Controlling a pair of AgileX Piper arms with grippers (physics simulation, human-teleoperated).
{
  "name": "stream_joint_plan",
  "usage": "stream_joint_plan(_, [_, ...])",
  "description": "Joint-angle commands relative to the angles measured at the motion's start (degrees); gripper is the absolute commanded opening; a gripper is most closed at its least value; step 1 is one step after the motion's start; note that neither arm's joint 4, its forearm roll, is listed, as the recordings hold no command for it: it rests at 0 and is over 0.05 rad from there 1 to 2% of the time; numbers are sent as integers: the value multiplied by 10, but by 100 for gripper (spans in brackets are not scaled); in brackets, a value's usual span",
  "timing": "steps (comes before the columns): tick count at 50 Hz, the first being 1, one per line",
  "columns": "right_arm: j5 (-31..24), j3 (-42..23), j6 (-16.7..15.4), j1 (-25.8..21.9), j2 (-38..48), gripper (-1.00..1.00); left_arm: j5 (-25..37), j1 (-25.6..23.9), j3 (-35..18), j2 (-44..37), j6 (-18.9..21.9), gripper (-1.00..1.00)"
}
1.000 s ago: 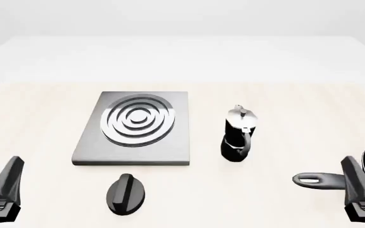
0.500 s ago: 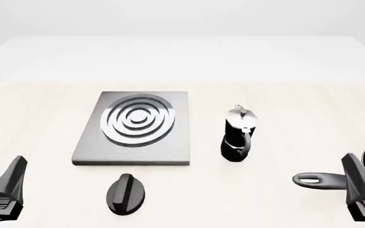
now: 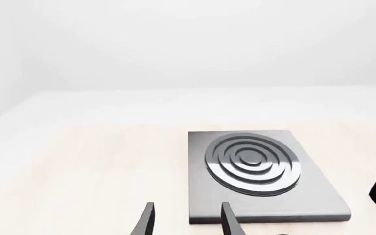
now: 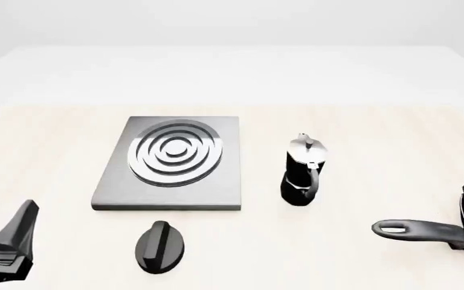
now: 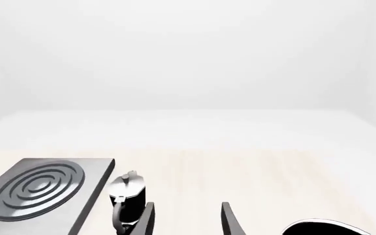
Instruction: Put the frying pan on the stove.
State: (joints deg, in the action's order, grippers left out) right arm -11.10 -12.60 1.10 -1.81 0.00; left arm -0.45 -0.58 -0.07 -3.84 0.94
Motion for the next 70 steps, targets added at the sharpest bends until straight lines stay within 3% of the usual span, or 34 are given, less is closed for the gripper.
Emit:
stream_joint_plan(1, [-62, -54, -23, 3, 0, 100, 17, -7, 0, 18, -10, 100])
stream_joint_plan(16, [-204, -195, -28, -10, 0, 100, -11, -10, 1, -15, -3, 100])
stream_joint_plan(49, [-582, -596, 30, -3, 0, 100, -12, -9, 1, -18, -3, 100])
stream_joint_plan(70, [-588, -576, 47, 15, 0, 100, -17, -13, 1, -24, -3, 100])
